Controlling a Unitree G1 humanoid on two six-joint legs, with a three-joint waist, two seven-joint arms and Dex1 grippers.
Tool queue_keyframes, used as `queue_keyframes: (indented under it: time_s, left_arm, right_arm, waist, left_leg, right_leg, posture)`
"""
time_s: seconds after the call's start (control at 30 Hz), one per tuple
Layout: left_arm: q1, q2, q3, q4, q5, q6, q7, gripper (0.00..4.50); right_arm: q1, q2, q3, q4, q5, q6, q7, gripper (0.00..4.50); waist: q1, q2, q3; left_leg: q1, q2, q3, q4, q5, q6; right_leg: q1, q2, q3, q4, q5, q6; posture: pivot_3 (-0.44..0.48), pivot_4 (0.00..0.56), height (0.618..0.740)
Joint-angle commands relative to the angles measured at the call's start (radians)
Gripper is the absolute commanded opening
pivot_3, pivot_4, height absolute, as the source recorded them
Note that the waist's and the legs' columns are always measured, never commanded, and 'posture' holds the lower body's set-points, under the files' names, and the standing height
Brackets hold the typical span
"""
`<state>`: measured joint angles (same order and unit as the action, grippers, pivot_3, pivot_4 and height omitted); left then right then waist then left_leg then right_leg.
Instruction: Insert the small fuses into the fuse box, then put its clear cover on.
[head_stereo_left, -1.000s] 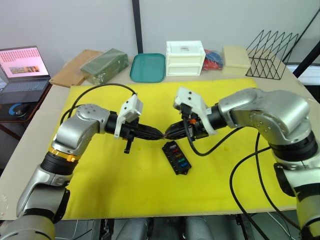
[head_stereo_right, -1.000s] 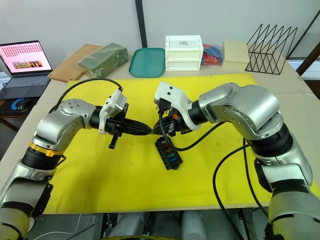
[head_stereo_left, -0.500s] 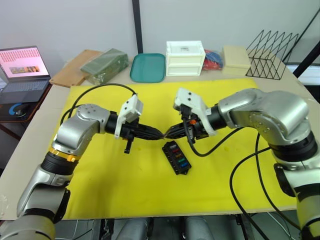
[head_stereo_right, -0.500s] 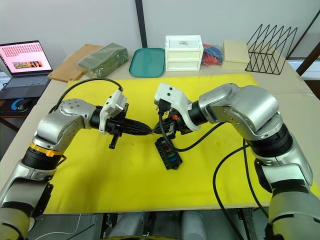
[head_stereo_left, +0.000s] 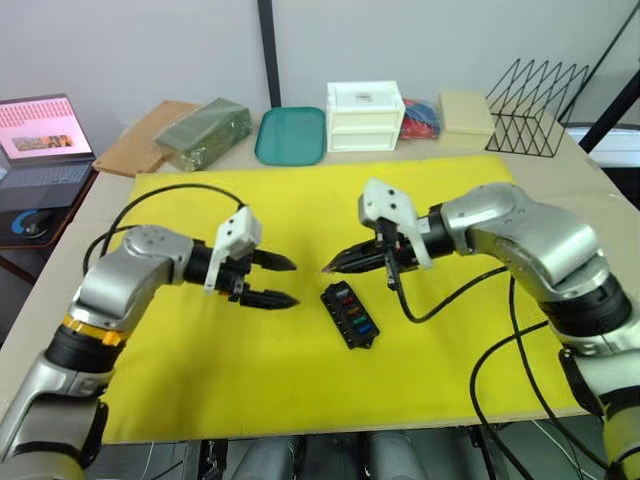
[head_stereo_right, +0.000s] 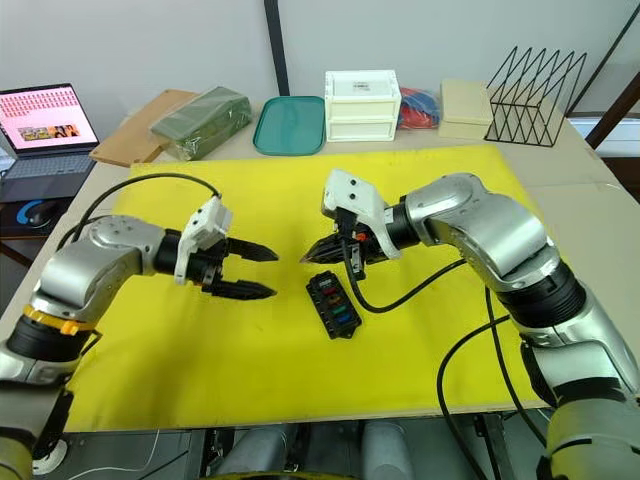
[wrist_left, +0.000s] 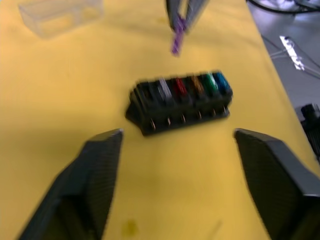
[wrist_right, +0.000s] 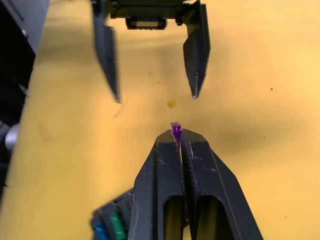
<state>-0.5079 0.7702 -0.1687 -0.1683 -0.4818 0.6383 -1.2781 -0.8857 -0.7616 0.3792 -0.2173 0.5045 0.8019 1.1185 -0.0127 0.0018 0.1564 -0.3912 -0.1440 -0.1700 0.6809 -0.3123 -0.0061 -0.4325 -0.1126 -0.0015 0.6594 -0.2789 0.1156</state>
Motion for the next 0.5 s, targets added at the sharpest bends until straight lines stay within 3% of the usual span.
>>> queue_keyframes:
  time_s: [0.03,0.2,0.5]
  left_arm:
    - [0.075,-0.017,0.012,-0.088,0.005,-0.018,0.061,4.48]
    - [0.109,-0.057,-0.036,-0.106,0.072,-0.064,0.123,4.48]
    - [0.117,-0.083,-0.03,-0.11,0.047,-0.047,0.134,4.48]
  right_arm:
    - [0.016,0.031,-0.018,0.112,-0.066,-0.184,0.072,0.0]
    - [0.029,0.057,0.003,0.25,-0.124,-0.299,0.186,0.0]
    - [0.021,0.1,-0.04,0.319,-0.107,-0.271,0.284,0.0]
  waist:
    - [0.0,0.0,0.0]
    - [0.004,0.0,0.0]
    - [0.0,0.0,0.0]
  left_leg:
    - [0.0,0.0,0.0,0.0,0.0,0.0]
    - [0.0,0.0,0.0,0.001,0.0,0.0]
    - [0.0,0.0,0.0,0.001,0.0,0.0]
  right_leg:
    - [0.0,0.0,0.0,0.0,0.0,0.0]
    - [0.001,0.0,0.0,0.0,0.0,0.0]
    - [0.0,0.0,0.0,0.001,0.0,0.0]
  posture:
    - [0.0,0.15,0.74]
    - [0.0,0.15,0.74]
    - [0.0,0.15,0.74]
